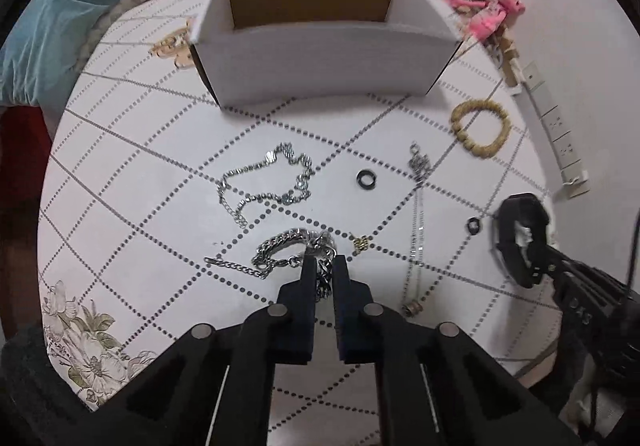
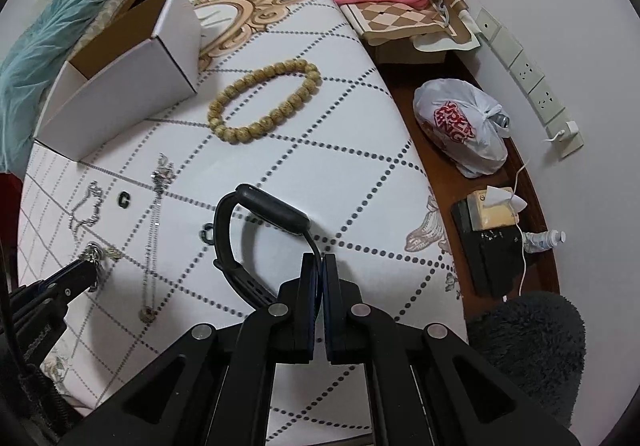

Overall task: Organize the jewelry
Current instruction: 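Grasp the thick silver chain with the left tool while the right tool holds the watch band, then carry the chain and watch band into the cardboard box and open both tools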

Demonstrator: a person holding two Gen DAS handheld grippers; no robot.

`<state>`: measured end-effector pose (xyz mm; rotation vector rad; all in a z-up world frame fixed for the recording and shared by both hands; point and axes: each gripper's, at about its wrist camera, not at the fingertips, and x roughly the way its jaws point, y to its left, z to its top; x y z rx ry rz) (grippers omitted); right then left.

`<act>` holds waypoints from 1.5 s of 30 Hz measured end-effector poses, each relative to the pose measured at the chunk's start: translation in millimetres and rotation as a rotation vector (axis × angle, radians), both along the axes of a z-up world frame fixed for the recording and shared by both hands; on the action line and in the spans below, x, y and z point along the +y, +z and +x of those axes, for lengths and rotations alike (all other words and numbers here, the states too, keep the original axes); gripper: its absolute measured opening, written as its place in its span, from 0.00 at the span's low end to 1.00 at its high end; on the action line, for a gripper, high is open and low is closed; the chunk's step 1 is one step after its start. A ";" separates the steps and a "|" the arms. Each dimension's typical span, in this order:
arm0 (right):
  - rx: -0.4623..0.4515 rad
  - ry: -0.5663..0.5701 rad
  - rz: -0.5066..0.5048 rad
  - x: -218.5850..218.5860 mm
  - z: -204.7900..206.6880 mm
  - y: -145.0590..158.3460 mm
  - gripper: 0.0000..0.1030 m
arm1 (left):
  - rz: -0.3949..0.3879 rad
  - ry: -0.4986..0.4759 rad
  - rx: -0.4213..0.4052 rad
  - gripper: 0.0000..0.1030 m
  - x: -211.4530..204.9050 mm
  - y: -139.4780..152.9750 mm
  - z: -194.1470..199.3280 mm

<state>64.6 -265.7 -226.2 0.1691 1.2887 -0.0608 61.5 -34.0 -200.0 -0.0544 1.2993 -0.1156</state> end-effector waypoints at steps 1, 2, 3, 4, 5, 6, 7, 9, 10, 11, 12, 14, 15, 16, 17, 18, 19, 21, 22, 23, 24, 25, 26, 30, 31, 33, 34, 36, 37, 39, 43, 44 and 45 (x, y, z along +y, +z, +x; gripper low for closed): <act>-0.008 0.004 0.007 1.4 0.1 3.8 0.03 | -0.011 0.004 -0.009 0.05 4.8 6.4 -1.9; -0.014 0.008 0.012 3.3 -0.3 6.9 0.03 | -0.025 0.010 -0.015 0.05 10.9 12.8 -4.6; -0.023 0.013 0.019 5.0 -0.5 10.9 0.03 | -0.037 0.017 -0.021 0.05 14.0 18.6 -3.2; -0.033 0.017 0.027 7.4 -0.4 15.8 0.03 | -0.049 0.024 -0.030 0.05 19.0 24.5 -5.2; -0.043 0.019 0.036 8.5 -0.3 21.0 0.03 | -0.059 0.031 -0.038 0.05 25.0 30.7 -8.0; -0.048 0.021 0.042 9.3 0.4 24.2 0.03 | -0.066 0.036 -0.047 0.05 26.3 36.1 -6.0; -0.056 0.024 0.054 10.2 1.2 29.4 0.03 | -0.074 0.042 -0.057 0.05 30.5 42.1 -7.8; -0.076 0.030 0.074 14.0 3.2 41.1 0.03 | -0.092 0.051 -0.073 0.05 29.9 51.2 -6.0; -0.084 0.034 0.082 15.1 4.5 45.8 0.03 | -0.101 0.055 -0.083 0.04 32.2 57.4 -4.6; -0.092 0.039 0.091 16.4 5.6 50.8 0.03 | -0.110 0.056 -0.095 0.04 31.8 64.5 -0.8; -0.105 0.049 0.101 18.6 8.1 58.4 0.03 | -0.119 0.055 -0.106 0.04 30.5 71.1 0.7; -0.122 0.061 0.118 22.3 12.5 69.0 0.02 | -0.144 0.052 -0.127 0.04 31.2 84.8 5.8; -0.135 0.068 0.131 24.3 17.5 77.3 0.02 | -0.155 0.050 -0.137 0.04 31.3 91.3 8.9; -0.146 0.075 0.135 25.4 20.9 83.0 0.02 | -0.169 0.049 -0.152 0.04 30.9 99.2 11.9; -0.158 0.082 0.139 26.8 25.0 88.7 0.02 | -0.176 0.047 -0.168 0.04 30.0 106.9 15.8; -0.172 0.090 0.149 28.0 32.2 96.8 0.02 | -0.190 0.045 -0.185 0.04 29.7 115.8 21.0; -0.180 0.096 0.155 29.3 37.6 101.8 0.02 | -0.204 0.041 -0.199 0.04 29.2 123.6 26.7; -0.195 0.114 0.164 33.4 51.5 111.6 0.02 | -0.214 0.032 -0.226 0.04 27.3 136.5 39.0; -0.202 0.127 0.168 36.7 61.0 116.4 0.02 | -0.215 0.026 -0.237 0.04 26.5 140.5 44.6; -0.206 0.141 0.170 40.6 71.4 119.8 0.02 | -0.217 0.020 -0.248 0.04 25.7 145.2 53.2; -0.210 0.152 0.167 43.9 81.2 121.5 0.02 | -0.217 0.015 -0.256 0.04 25.1 148.3 62.2; -0.210 0.161 0.165 47.0 89.8 122.1 0.02 | -0.220 0.009 -0.258 0.04 25.0 149.4 69.9; -0.208 0.167 0.167 49.9 98.2 121.7 0.02 | -0.222 0.004 -0.258 0.04 25.0 150.1 80.0; -0.172 0.198 0.176 65.2 140.9 110.1 0.02 | -0.219 0.002 -0.227 0.04 29.1 138.7 120.5; -0.156 0.209 0.179 70.0 153.4 104.9 0.02 | -0.216 0.001 -0.215 0.04 30.1 134.8 127.9; -0.126 0.223 0.186 76.9 171.2 94.6 0.02 | -0.221 0.012 -0.187 0.04 35.1 123.3 144.5; -0.111 0.230 0.191 80.1 177.0 90.3 0.02 | -0.221 0.016 -0.167 0.04 37.4 115.9 152.8; -0.091 0.249 0.179 88.3 188.8 81.8 0.02 | -0.229 0.035 -0.136 0.04 42.7 104.2 166.2; -0.086 0.258 0.171 91.8 192.9 79.1 0.02 | -0.233 0.044 -0.121 0.04 45.3 98.4 171.8; -0.071 0.270 0.159 98.4 202.0 72.0 0.02 | -0.231 0.048 -0.098 0.04 48.2 88.7 182.4; -0.052 0.293 0.130 110.2 214.1 63.1 0.02 | -0.230 0.070 -0.055 0.05 55.0 74.7 197.5; -0.047 0.299 0.123 112.5 216.8 61.6 0.03 | -0.223 0.083 -0.048 0.05 56.9 72.8 200.3; -0.033 0.306 0.118 114.9 221.2 58.9 0.03 | -0.213 0.092 -0.045 0.06 58.1 72.2 203.3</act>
